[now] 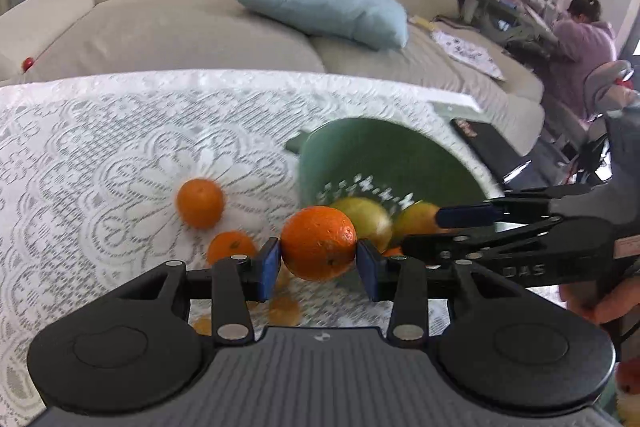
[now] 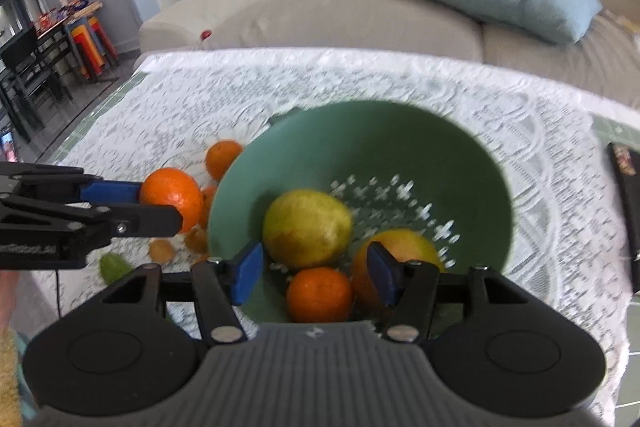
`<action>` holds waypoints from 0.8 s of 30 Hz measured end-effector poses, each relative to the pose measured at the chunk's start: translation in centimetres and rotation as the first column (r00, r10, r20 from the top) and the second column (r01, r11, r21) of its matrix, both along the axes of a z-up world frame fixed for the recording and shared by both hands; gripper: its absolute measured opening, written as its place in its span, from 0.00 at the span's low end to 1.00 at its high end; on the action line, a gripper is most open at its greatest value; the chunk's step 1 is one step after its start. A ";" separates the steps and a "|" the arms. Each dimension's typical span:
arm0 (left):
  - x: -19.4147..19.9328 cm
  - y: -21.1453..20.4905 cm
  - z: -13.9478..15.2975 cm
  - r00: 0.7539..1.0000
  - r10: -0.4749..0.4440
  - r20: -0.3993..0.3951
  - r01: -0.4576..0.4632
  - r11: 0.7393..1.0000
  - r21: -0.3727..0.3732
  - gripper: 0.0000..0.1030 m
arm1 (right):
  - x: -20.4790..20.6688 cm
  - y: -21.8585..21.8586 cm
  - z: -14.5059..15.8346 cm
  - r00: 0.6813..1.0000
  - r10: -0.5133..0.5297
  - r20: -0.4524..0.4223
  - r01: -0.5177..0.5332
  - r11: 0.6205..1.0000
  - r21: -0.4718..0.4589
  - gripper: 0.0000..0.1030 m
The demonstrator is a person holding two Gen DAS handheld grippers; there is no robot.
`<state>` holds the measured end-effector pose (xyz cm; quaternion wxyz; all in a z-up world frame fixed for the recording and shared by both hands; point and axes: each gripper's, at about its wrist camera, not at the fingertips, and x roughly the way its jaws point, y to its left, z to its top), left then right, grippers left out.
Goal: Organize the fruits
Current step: 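Carry the orange with the left tool into the colander and release it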
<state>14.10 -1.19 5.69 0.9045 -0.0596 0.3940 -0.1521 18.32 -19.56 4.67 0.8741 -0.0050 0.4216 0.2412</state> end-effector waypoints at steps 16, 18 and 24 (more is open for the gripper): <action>5.7 -5.0 -1.0 1.000 0.012 -0.011 -0.012 1.000 0.028 0.45 | 1.0 -0.1 -0.3 0.984 -0.002 0.179 0.033 0.985 -0.171 0.44; 6.5 -5.4 -1.3 1.000 0.011 -0.024 -0.011 1.000 0.021 0.45 | 1.2 0.0 -0.6 0.982 -0.001 0.189 0.036 0.983 -0.180 0.43; 8.3 -6.2 -2.4 0.998 0.051 -0.040 -0.048 0.995 0.092 0.45 | 2.3 0.3 -1.5 0.982 -0.016 0.188 0.054 0.979 -0.194 0.41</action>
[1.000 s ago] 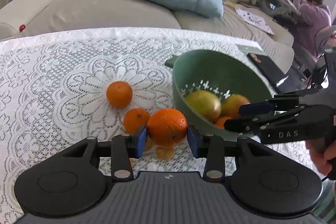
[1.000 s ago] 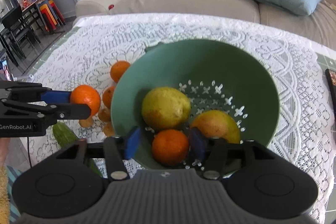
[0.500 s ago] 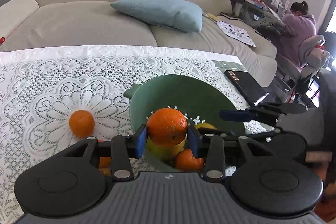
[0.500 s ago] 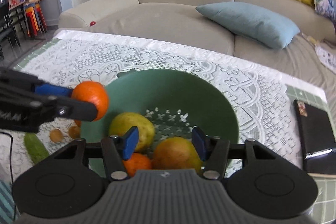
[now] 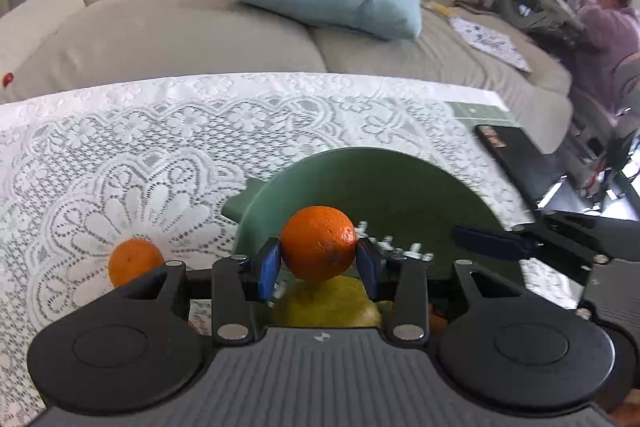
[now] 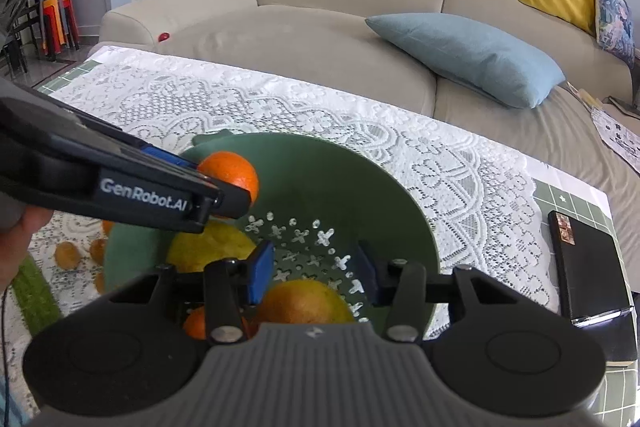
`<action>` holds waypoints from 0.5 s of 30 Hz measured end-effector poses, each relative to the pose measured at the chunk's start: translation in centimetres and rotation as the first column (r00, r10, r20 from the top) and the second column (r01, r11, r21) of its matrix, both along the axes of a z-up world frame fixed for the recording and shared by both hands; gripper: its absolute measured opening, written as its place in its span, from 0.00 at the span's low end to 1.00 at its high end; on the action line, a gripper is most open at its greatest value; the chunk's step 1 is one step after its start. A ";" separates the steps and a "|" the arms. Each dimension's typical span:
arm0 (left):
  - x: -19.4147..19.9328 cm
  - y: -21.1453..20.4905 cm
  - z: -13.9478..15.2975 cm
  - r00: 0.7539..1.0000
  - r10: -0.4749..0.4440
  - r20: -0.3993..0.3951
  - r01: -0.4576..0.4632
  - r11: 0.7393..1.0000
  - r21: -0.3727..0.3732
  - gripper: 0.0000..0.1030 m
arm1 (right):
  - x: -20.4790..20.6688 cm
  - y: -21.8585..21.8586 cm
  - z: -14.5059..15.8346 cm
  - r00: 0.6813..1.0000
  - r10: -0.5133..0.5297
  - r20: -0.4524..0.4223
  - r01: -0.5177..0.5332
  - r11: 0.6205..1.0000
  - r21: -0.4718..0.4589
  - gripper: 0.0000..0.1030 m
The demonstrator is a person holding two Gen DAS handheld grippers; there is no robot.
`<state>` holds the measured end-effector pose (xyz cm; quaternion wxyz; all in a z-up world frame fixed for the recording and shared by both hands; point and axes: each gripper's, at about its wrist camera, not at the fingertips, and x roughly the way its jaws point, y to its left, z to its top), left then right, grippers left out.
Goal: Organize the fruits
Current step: 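Carry the orange with the left tool into the colander and release it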
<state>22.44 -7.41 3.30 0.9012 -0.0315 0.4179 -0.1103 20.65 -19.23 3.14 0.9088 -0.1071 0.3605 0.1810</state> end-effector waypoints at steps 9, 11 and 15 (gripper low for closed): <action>1.0 -1.3 -1.1 1.000 0.004 -0.027 -0.002 0.997 0.071 0.45 | 1.2 0.2 -0.9 1.000 -0.022 -0.022 0.022 1.000 0.000 0.41; 1.1 -1.4 -1.2 1.000 0.002 -0.025 0.000 0.996 0.084 0.45 | 1.3 0.3 -1.0 1.000 -0.018 -0.023 0.017 1.000 -0.005 0.41; 1.3 -1.5 -1.3 1.000 0.003 -0.027 -0.001 0.996 0.088 0.45 | 1.3 0.4 -1.2 1.000 -0.013 -0.025 0.012 1.000 -0.012 0.41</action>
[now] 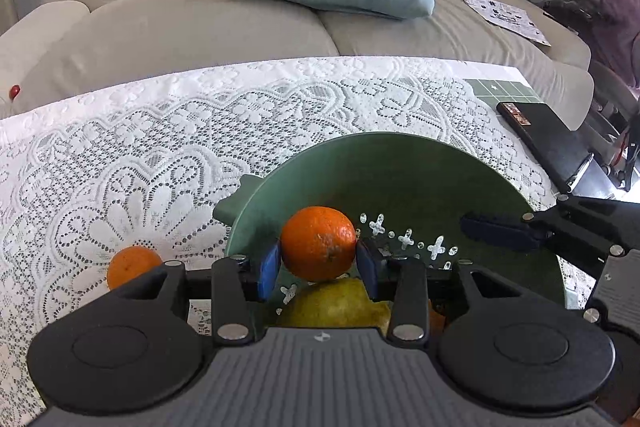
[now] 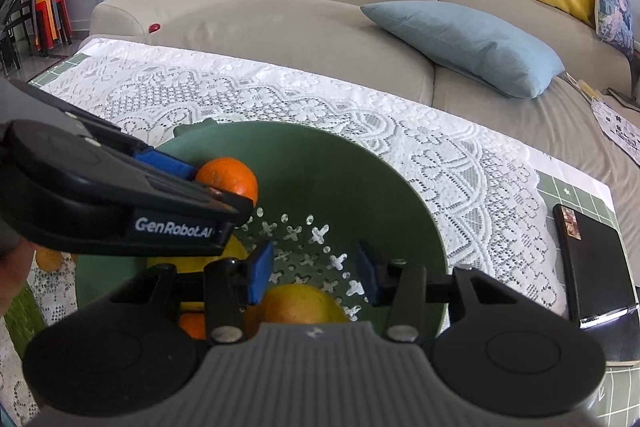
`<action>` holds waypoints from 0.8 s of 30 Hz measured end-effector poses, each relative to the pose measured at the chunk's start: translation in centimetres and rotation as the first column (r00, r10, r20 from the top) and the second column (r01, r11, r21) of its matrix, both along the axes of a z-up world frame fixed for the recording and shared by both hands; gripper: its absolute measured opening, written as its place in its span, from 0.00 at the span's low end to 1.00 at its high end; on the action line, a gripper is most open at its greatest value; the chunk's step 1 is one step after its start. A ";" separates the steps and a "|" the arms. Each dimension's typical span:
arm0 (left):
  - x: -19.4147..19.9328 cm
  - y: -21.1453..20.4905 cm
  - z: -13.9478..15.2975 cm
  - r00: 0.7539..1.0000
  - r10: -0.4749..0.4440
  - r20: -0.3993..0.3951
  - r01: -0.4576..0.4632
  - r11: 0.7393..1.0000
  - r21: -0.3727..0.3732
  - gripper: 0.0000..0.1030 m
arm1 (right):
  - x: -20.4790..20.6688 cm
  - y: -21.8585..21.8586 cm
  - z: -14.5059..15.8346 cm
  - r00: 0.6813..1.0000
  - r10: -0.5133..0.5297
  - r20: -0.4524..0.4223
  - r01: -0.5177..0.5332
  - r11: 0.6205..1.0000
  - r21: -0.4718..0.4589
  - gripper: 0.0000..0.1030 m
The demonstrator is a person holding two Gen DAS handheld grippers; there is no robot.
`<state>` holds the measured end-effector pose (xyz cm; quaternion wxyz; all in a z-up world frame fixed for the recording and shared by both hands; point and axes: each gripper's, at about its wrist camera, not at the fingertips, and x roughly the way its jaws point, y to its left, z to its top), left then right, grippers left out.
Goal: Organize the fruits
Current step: 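Carry the orange with the left tool into the colander and release it, then withdraw the left tool from the colander while the right tool moves to the remaining oranges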
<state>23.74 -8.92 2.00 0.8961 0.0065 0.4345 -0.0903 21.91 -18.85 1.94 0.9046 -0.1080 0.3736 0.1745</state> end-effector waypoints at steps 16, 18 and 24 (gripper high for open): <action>-0.5 0.2 0.2 1.000 -0.005 0.026 0.006 1.000 -0.018 0.46 | 0.0 0.2 0.1 1.000 -0.002 -0.002 0.002 1.000 0.000 0.42; -1.1 0.4 0.9 0.999 -0.017 0.052 0.018 0.999 -0.030 0.48 | -0.2 0.0 0.4 1.000 -0.003 0.004 0.003 1.000 0.012 0.44; -2.7 1.4 2.6 0.994 -0.007 0.112 0.014 0.998 -0.056 0.51 | -0.9 0.0 1.6 0.999 -0.007 0.040 0.005 0.998 0.058 0.50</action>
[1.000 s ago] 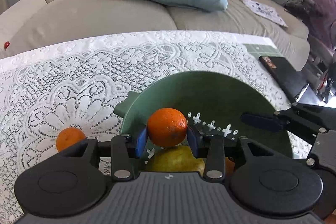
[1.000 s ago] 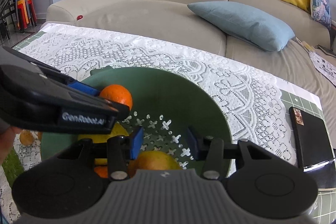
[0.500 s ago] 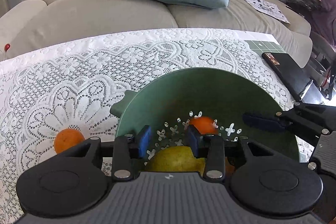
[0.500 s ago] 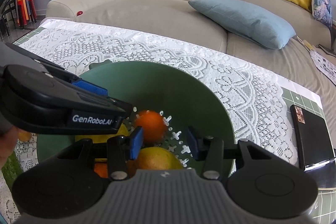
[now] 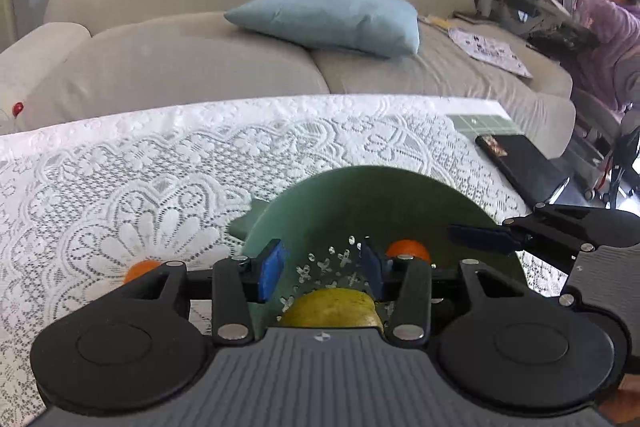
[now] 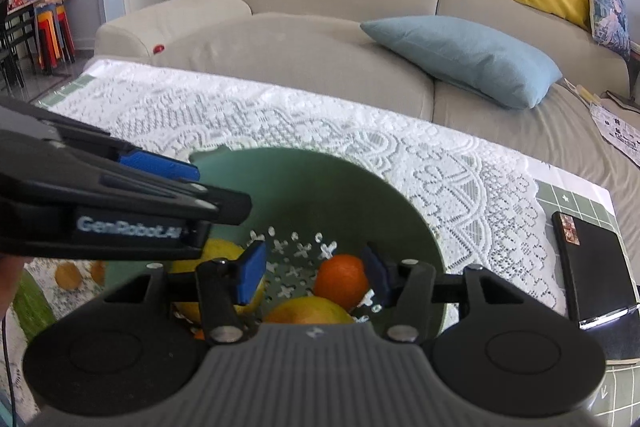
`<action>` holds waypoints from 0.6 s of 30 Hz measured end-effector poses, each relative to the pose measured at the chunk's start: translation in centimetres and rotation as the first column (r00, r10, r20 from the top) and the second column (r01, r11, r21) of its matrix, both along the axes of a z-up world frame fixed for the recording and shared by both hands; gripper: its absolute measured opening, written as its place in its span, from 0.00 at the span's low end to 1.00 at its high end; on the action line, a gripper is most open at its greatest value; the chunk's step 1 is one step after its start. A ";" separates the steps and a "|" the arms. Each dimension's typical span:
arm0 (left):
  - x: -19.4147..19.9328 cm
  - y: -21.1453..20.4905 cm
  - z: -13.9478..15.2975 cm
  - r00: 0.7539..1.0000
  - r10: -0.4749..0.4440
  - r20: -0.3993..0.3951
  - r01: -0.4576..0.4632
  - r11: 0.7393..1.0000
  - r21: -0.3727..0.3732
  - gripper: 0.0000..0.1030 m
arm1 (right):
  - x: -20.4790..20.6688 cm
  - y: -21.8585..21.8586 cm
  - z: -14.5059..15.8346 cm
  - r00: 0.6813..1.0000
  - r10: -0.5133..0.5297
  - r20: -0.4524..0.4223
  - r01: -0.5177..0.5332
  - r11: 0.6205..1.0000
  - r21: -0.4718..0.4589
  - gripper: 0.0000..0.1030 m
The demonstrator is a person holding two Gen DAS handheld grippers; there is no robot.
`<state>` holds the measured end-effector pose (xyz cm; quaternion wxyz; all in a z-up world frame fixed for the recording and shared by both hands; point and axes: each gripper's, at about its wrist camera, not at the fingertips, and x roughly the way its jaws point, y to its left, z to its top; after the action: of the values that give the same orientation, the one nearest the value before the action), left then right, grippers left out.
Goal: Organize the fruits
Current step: 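Withdraw the left tool from the colander while the right tool moves to the remaining oranges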
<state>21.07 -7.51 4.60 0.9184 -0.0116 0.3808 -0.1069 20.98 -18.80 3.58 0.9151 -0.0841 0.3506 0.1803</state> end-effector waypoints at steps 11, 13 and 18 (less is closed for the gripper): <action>-2.4 3.4 1.7 0.998 0.037 0.053 -0.036 0.999 -0.008 0.53 | -0.9 0.7 1.4 1.000 0.024 0.012 -0.026 0.992 0.127 0.61; -2.7 4.3 1.9 0.997 0.047 0.057 -0.047 0.999 -0.006 0.53 | -1.2 1.2 1.6 0.999 0.043 0.023 -0.046 0.989 0.141 0.61; -3.5 6.7 1.9 0.995 0.083 0.060 -0.083 0.997 0.005 0.53 | -1.9 2.7 2.2 0.994 0.090 0.057 -0.098 0.982 0.161 0.61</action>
<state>17.59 -0.84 6.51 0.9330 -0.0208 0.3530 -0.0675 19.05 -16.09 5.81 0.9177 -0.0297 0.3078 0.2494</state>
